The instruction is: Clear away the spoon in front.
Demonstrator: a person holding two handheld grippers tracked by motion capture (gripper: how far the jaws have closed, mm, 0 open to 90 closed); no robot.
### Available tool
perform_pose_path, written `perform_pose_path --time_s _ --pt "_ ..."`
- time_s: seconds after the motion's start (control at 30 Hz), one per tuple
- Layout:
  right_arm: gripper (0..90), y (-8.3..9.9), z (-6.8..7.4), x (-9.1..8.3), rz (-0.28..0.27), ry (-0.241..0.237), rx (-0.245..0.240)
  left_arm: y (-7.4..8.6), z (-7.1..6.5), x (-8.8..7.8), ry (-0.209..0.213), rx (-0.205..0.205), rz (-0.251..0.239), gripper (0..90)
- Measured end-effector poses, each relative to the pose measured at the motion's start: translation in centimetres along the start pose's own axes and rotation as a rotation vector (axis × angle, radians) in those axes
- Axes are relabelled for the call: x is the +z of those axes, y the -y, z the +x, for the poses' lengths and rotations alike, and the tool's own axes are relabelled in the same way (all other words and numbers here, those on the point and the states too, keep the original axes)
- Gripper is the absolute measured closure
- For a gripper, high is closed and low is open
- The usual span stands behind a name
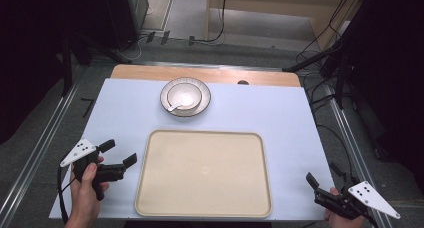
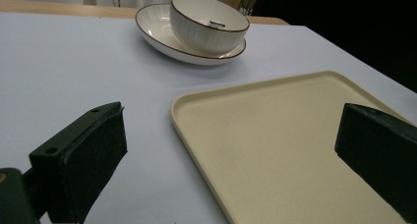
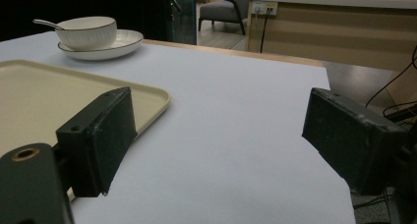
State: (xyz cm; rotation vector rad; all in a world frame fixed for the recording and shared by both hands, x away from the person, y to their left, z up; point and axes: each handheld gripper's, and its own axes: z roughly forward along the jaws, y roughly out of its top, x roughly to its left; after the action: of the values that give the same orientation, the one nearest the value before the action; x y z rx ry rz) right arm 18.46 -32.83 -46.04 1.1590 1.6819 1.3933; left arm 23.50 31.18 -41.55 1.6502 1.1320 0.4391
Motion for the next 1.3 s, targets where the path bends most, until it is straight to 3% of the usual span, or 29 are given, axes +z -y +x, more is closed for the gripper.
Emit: perform_pose_path --time_s 0.23,0.5,0.6,0.67,0.7,0.83,1.0,1.17,1.3 --pt "13.3 0.0 0.1 0.0 0.001 -0.005 -0.005 -1.4 -0.8 1.8 0.022 0.043 0.021 0.0" --pt "13.3 -0.1 0.2 0.0 0.000 -0.004 -0.005 -2.8 -1.6 4.6 0.050 0.038 0.037 2.3" --pt "13.3 -0.1 0.2 0.0 0.000 -0.005 -0.008 -3.5 -1.7 5.5 0.040 0.032 0.037 3.3" --pt "13.3 -0.1 0.2 0.0 0.000 -0.008 -0.013 -4.1 -1.8 6.2 0.011 0.024 0.030 3.7" --pt "13.3 -0.1 0.3 0.0 0.000 -0.006 -0.010 -4.6 -1.9 6.9 -0.011 0.023 0.036 6.9" --pt "13.3 -0.1 0.3 0.1 0.001 -0.011 -0.016 -5.5 -1.8 8.6 -0.025 0.016 0.073 14.5" --pt "13.3 -0.1 0.3 0.1 0.003 -0.011 -0.019 -6.1 -1.6 10.5 -0.026 -0.008 0.086 24.1" --pt "13.4 -0.1 0.3 0.1 0.006 -0.011 -0.022 -6.9 -1.4 11.9 -0.031 -0.018 0.085 43.2" --pt "13.3 0.0 0.3 0.2 0.007 -0.013 -0.023 -7.7 -1.1 13.2 -0.025 -0.044 0.098 51.5"
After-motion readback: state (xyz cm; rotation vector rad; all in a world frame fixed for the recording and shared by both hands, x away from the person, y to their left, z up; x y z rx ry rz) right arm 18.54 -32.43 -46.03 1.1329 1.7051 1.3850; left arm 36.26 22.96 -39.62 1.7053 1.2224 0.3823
